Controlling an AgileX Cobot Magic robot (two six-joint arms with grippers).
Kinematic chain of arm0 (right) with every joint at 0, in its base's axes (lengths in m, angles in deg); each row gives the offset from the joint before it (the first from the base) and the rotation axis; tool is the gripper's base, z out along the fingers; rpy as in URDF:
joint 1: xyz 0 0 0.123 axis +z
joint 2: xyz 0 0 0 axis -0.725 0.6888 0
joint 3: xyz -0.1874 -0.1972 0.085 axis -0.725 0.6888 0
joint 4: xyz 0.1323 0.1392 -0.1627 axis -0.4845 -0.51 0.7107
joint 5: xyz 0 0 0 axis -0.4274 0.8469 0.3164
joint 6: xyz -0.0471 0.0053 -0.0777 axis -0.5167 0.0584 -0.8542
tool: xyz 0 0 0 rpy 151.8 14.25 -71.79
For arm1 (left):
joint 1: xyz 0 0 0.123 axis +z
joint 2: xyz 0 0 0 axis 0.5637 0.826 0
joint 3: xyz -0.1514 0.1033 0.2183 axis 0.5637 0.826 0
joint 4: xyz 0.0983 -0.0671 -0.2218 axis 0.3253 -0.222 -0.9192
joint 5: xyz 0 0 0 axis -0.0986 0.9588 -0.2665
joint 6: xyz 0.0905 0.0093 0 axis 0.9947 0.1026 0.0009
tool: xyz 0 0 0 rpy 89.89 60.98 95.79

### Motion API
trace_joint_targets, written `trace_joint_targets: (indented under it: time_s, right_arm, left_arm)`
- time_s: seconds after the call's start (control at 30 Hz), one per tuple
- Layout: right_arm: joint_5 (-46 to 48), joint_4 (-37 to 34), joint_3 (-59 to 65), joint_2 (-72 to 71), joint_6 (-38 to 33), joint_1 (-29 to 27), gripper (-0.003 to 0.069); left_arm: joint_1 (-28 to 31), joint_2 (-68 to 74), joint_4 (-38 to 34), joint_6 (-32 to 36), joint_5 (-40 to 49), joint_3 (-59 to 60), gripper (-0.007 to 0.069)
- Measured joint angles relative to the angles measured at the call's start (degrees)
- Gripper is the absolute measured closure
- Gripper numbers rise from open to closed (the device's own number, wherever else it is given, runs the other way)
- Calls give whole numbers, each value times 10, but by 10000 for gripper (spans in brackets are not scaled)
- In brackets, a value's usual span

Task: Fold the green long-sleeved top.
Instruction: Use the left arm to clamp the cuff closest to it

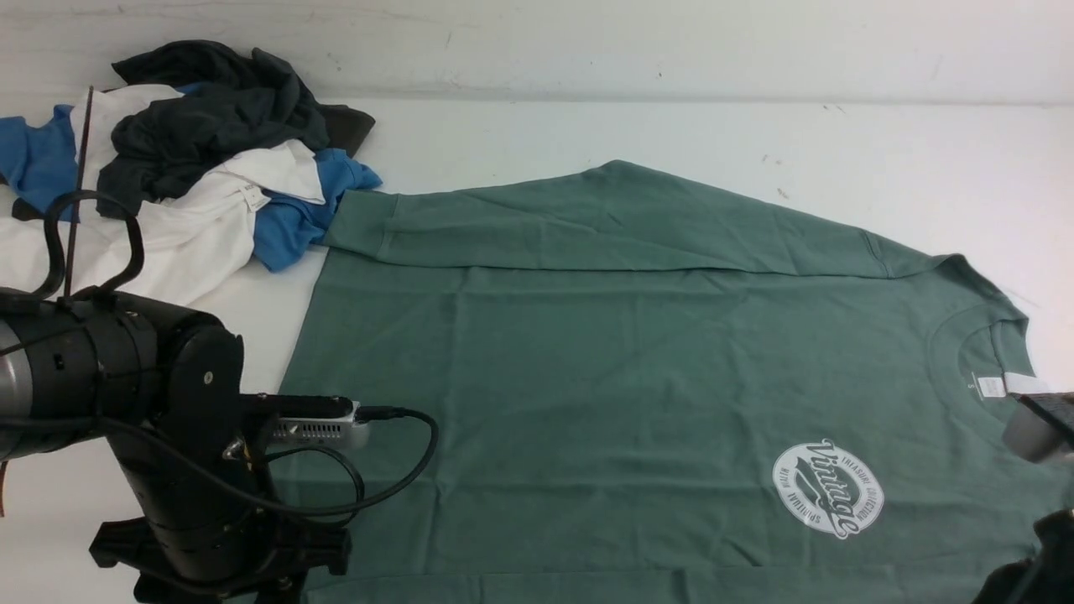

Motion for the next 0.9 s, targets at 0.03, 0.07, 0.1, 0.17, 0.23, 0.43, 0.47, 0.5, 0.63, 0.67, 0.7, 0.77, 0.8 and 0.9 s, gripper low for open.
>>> trace_joint_targets:
  time_s: [0.03, 0.07, 0.1, 0.17, 0.23, 0.43, 0.47, 0.5, 0.63, 0.67, 0.7, 0.77, 0.8, 0.9]
  right_arm:
    - [0, 0, 0, 0, 0, 0, 673]
    - [0, 0, 0, 0, 0, 0, 673]
    - [0, 0, 0, 0, 0, 0, 673]
    - [0, 0, 0, 0, 0, 0, 673]
    - [0, 0, 0, 0, 0, 0, 673]
    - [1, 0, 0, 0, -1, 0, 673]
    - [1, 0, 0, 0, -1, 0, 673]
    - [1, 0, 0, 0, -1, 0, 673]
    - [1, 0, 0, 0, -1, 0, 673]
    - [1, 0, 0, 0, -1, 0, 673]
    - [0, 0, 0, 0, -1, 0, 673]
    - [0, 0, 0, 0, -1, 0, 673]
    - [0, 0, 0, 0, -1, 0, 673]
    - [0, 0, 0, 0, -1, 0, 673]
  left_arm:
    - [0, 1, 0, 1, -1, 0, 208]
    - [0, 5, 0, 2, -1, 0, 208]
    - [0, 8, 0, 2, -2, 0, 208]
    - [0, 18, 0, -3, -4, 0, 208]
    - [0, 27, 0, -13, -4, -1, 208]
    - [0, 31, 0, -16, -3, -3, 232]
    - [0, 30, 0, -16, -3, -3, 244]
    - [0, 27, 0, -16, -3, -3, 265]
    - [0, 13, 7, -16, 0, -1, 349]
    - [0, 8, 8, -16, 1, -1, 378]
    - [0, 5, 11, -16, 1, -1, 408]
    - [0, 2, 14, -16, 2, -1, 460]
    - [0, 2, 14, -16, 2, -1, 493]
    - [0, 1, 15, -13, 3, -1, 580]
